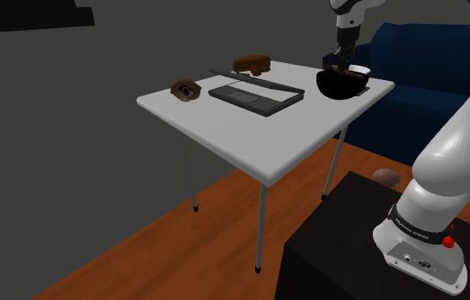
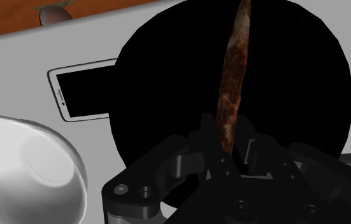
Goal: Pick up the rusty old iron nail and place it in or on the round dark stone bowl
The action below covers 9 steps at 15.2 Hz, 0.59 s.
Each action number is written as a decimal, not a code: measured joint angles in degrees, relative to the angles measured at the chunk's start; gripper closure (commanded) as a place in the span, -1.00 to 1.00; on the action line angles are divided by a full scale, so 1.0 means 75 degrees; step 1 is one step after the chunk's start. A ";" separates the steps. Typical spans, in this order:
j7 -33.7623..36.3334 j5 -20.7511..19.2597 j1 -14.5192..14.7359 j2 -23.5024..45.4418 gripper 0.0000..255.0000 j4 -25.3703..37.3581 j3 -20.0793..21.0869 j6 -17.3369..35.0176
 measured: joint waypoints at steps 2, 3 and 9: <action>0.0000 0.0000 0.0000 0.0000 -1.00 -0.0001 0.0000 0.0001; 0.0001 0.0000 0.0000 -0.0001 -1.00 -0.0001 0.0000 0.0001; -0.0002 0.0020 0.0025 0.0023 -1.00 0.0330 0.0029 -0.0305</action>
